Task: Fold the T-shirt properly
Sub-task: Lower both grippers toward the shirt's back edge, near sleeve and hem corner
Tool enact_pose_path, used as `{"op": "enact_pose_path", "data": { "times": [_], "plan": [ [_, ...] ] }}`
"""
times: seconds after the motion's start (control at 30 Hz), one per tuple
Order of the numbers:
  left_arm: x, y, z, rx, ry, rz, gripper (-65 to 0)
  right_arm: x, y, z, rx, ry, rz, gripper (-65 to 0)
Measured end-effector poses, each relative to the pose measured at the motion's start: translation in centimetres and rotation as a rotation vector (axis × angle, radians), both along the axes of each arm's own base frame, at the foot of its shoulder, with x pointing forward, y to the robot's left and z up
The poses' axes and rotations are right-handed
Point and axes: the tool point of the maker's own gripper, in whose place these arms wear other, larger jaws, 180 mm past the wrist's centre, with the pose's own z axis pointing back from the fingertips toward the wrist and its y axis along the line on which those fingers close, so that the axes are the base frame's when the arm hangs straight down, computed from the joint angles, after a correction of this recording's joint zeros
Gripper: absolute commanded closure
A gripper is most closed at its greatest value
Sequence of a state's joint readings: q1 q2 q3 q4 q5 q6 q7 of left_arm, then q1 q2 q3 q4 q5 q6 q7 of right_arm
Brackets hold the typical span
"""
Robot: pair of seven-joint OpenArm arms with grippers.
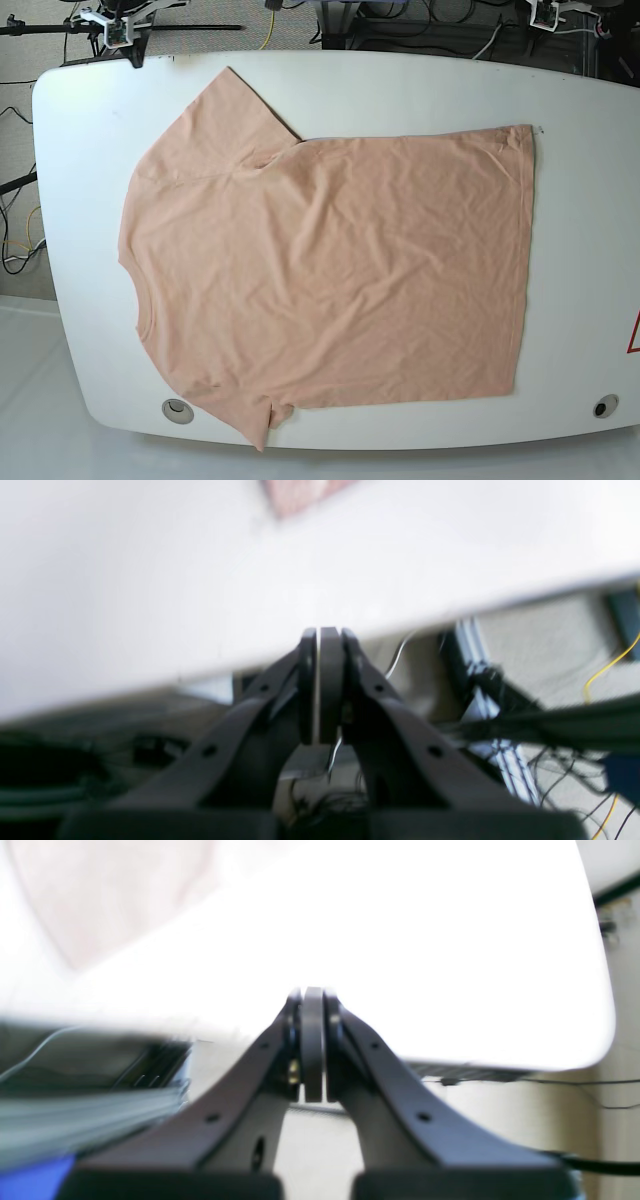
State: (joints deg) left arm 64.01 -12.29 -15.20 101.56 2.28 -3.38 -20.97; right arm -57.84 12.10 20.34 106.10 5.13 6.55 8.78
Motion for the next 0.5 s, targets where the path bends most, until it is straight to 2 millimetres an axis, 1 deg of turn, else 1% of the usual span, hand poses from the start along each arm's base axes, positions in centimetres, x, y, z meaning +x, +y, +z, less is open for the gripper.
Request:
{"op": "enact_pose_path", "data": {
  "times": [0.13,0.23,0.33,0.5],
  "plan": [
    [0.3,0.3,0.3,0.005,0.005,0.011,0.0,1.1,-0.6,1.4,-0.008,-0.038,-0.014,0.0],
    [0.3,0.5,0.2,0.011,0.022,0.016,0.0,1.2,-0.8,1.7,0.012,-0.045,-0.032,0.0],
    [0.1,0.9,-0.4,0.022,0.078,0.029,0.0,1.2,-1.1,1.6,0.057,-0.04,-0.068,0.0],
    [1.0,1.0,0.1,0.027,0.071,0.033,0.0,1.9,-2.1,1.8,0.088,-0.056,-0.114,0.0]
  ]
}}
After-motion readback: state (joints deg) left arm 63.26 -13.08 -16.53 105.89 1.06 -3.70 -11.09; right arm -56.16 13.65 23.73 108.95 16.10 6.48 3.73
